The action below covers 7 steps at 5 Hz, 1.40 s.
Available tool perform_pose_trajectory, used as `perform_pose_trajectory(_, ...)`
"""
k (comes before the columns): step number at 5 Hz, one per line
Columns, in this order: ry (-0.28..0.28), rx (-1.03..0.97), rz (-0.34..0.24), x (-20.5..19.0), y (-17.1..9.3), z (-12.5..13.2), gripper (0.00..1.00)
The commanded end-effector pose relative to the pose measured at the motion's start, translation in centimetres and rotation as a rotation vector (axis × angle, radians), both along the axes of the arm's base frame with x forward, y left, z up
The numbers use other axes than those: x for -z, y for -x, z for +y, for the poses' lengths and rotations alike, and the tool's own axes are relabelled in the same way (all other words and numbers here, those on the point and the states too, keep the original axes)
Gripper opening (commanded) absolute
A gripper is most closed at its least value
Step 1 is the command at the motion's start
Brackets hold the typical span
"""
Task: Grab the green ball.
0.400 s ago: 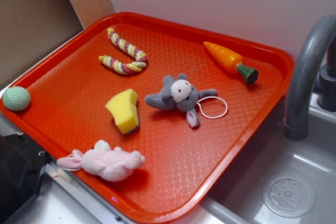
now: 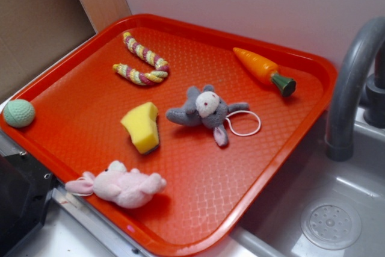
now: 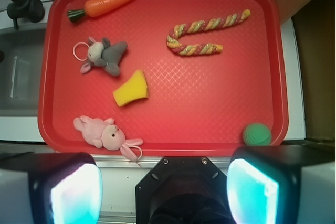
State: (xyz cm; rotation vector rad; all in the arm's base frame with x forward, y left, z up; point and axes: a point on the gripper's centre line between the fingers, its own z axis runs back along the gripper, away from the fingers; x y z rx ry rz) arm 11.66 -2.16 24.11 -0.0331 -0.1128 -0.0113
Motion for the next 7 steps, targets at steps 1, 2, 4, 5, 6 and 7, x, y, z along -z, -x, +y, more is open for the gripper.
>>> perform_pose_trajectory(1, -0.141, 0.328, -0.009, 2.1, 0.4, 2.9, 1.0)
perform_pose_trajectory(2, -0.188, 0.432, 0.11, 4.5, 0.9, 4.7, 1.0)
perform_pose_trajectory(4, -0.278, 0.463, 0.161, 9.2, -0.8, 8.0, 1.0)
perform_pose_trajectory(5, -0.313, 0.457, 0.202, 12.6, -1.2, 10.4, 1.0)
perform_pose_trajectory(6, -0.321, 0.482, 0.273, 15.7, -0.2, 12.1, 1.0)
perform_pose_trajectory(7, -0.281, 0.477, 0.358, 17.9, 1.1, 13.0, 1.0)
